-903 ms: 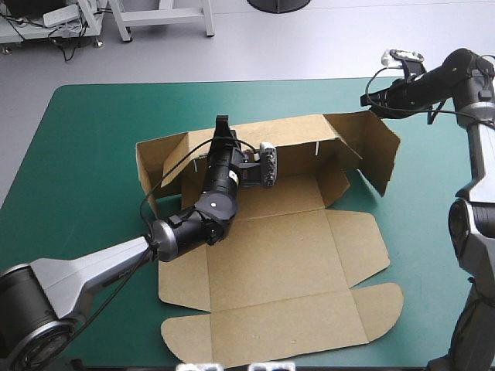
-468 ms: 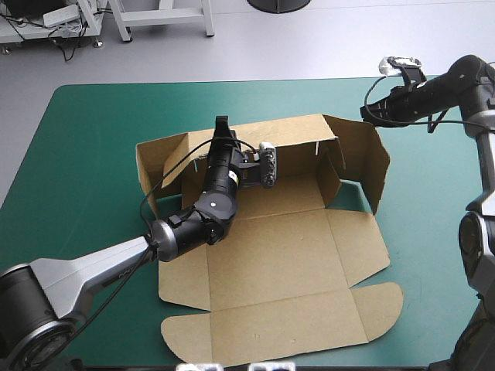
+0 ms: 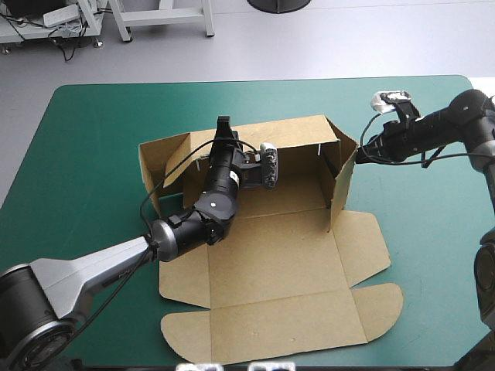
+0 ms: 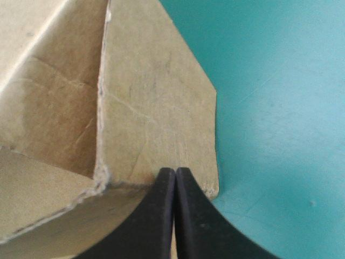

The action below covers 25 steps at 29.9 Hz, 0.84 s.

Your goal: Fold the box

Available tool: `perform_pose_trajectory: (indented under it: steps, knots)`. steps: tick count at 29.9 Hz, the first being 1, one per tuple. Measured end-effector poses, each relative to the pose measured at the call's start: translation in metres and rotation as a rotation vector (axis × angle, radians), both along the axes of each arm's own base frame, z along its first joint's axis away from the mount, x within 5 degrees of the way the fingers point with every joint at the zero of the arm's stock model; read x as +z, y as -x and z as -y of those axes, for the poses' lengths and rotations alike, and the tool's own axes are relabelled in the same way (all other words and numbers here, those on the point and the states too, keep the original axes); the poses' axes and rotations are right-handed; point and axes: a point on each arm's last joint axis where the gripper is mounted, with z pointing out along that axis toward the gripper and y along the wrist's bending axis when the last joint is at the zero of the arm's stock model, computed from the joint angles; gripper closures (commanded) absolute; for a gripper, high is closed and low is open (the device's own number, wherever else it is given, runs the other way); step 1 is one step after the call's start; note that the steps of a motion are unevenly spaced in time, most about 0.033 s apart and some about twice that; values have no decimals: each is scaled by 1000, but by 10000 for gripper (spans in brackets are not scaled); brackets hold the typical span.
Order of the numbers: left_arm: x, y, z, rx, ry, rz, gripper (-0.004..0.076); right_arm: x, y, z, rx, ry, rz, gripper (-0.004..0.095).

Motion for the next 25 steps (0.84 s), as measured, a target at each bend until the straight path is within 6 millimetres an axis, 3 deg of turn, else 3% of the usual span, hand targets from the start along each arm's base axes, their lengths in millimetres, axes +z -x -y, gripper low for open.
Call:
perform_pose_trajectory:
  steps: [4, 9, 15, 17, 25]
  knots:
    - [0, 0, 0, -4, 0, 0, 733, -19, 0, -4, 31, -40, 72, 926]
    - [0, 0, 1, -5, 6, -1, 733, -24, -4, -3, 72, -1, 167, 901]
    - [0, 0, 1, -6, 6, 0, 733, -32, -2, 4, 96, 141, 152, 615]
    - [0, 0, 1, -12, 6, -1, 733, -35, -1, 5, 118, 183, 137, 570]
    - [0, 0, 3, -28, 8, -3, 733, -37, 5, 2, 177, 194, 90, 567]
